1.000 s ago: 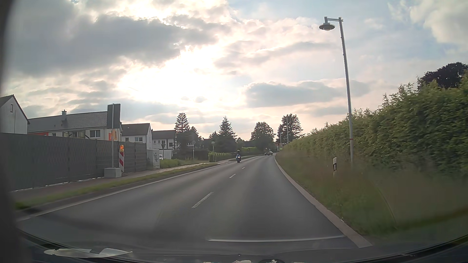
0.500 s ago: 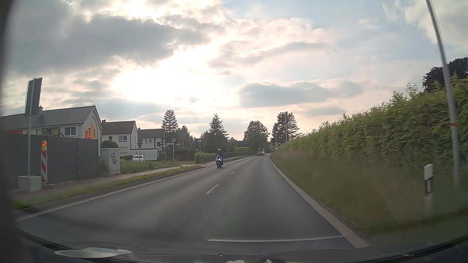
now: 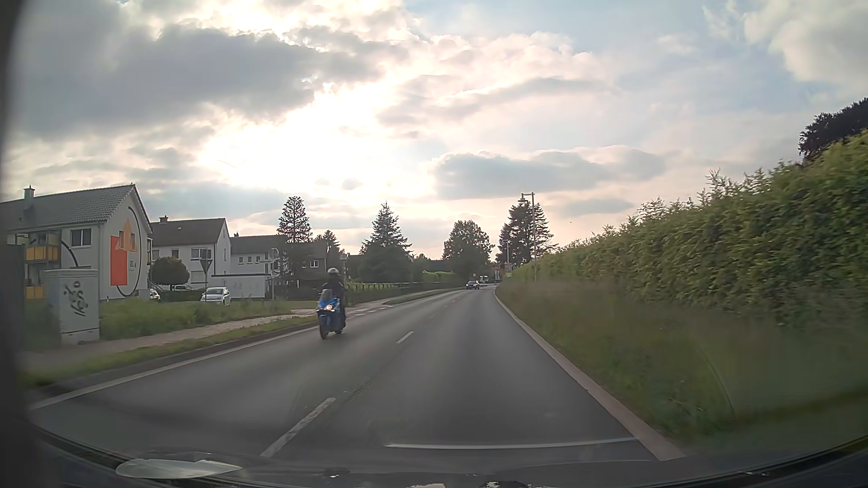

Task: Follow the waypoints while adhering to traffic rules and regulations

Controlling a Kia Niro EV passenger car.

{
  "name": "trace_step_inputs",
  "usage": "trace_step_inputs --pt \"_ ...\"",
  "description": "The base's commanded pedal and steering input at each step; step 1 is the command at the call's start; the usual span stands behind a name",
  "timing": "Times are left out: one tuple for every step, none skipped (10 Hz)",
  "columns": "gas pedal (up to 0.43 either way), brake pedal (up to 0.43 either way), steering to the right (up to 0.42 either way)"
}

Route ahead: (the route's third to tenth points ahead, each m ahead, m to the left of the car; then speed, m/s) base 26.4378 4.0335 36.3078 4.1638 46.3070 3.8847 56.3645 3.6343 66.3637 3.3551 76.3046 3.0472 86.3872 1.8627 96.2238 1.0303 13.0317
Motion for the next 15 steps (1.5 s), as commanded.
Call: trace_step_inputs --pt "0.157 0.0 0.009" --pt "0.157 0.0 0.008" --pt "0.157 0.0 0.005" --pt "0.157 0.0 0.004" --pt "0.157 0.0 0.004" --pt "0.157 0.0 0.003" --pt "0.157 0.0 0.003" --pt "0.15 0.0 0.003" --pt "0.15 0.0 0.003" --pt "0.15 0.0 0.003" --pt "0.15 0.0 0.003" --pt "0.15 0.0 0.003" --pt "0.15 0.0 0.003" --pt "0.15 0.0 0.003" --pt "0.15 0.0 0.003"
